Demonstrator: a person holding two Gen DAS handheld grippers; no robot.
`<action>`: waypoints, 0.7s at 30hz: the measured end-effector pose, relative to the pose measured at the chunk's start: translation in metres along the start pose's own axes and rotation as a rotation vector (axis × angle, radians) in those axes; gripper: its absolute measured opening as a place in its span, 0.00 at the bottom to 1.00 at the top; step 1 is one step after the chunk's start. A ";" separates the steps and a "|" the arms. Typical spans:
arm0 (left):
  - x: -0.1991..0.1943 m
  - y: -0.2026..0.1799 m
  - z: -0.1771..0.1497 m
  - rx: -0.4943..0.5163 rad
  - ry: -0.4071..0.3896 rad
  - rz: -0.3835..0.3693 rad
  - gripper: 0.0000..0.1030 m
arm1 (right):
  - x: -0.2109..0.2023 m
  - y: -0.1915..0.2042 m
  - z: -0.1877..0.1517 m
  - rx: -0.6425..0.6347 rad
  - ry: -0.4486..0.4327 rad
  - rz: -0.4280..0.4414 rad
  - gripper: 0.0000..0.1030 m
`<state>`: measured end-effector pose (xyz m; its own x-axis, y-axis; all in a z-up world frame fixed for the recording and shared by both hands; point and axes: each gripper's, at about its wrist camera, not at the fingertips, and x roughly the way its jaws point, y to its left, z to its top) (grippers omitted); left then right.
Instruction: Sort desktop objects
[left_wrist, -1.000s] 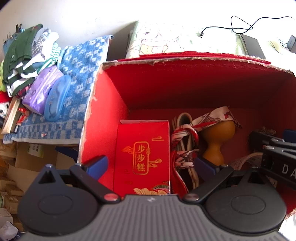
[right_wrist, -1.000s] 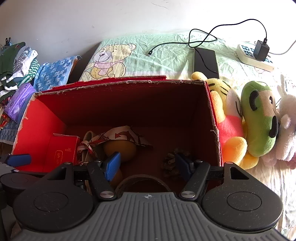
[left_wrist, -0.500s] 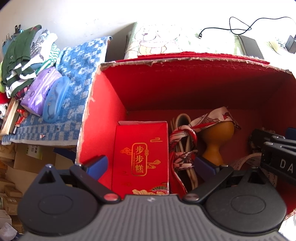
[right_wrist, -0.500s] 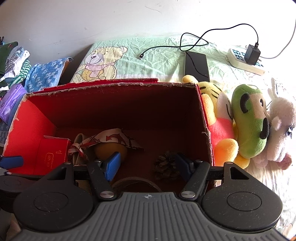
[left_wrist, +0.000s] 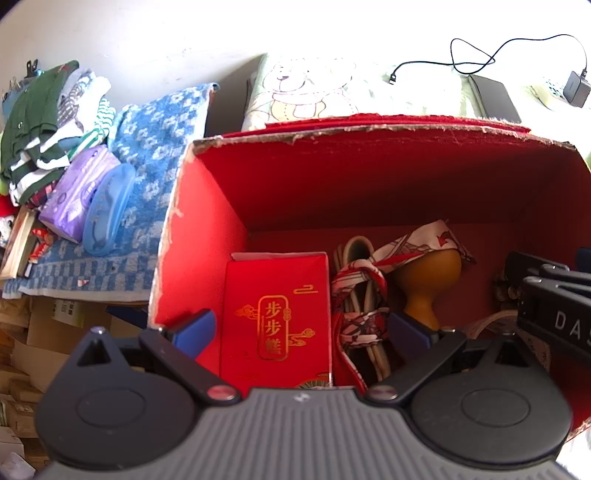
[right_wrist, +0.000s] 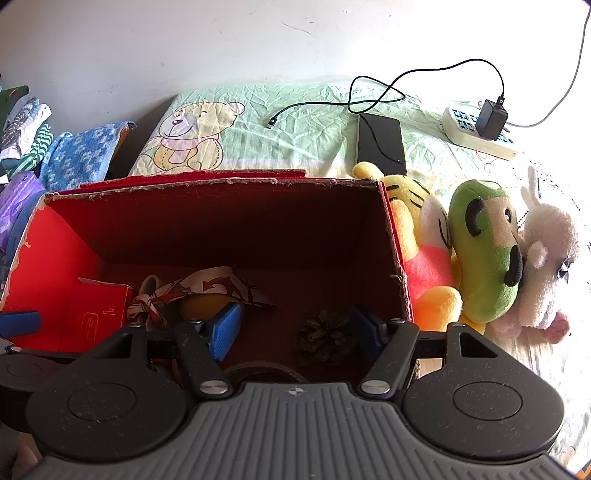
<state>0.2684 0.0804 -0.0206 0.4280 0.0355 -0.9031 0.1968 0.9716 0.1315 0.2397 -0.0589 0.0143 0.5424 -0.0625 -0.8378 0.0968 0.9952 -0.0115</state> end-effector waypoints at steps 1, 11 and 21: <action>0.000 0.000 0.000 -0.002 0.000 -0.007 0.97 | 0.000 0.000 0.000 0.000 0.000 -0.002 0.66; -0.005 0.000 -0.004 -0.009 -0.017 -0.029 0.98 | -0.004 0.003 -0.003 -0.001 -0.004 -0.009 0.67; -0.002 0.002 -0.007 -0.008 0.015 0.003 0.96 | -0.008 0.004 -0.008 -0.008 0.006 -0.009 0.67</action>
<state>0.2620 0.0841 -0.0211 0.4150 0.0424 -0.9088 0.1883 0.9733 0.1314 0.2291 -0.0540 0.0164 0.5363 -0.0710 -0.8410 0.0952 0.9952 -0.0233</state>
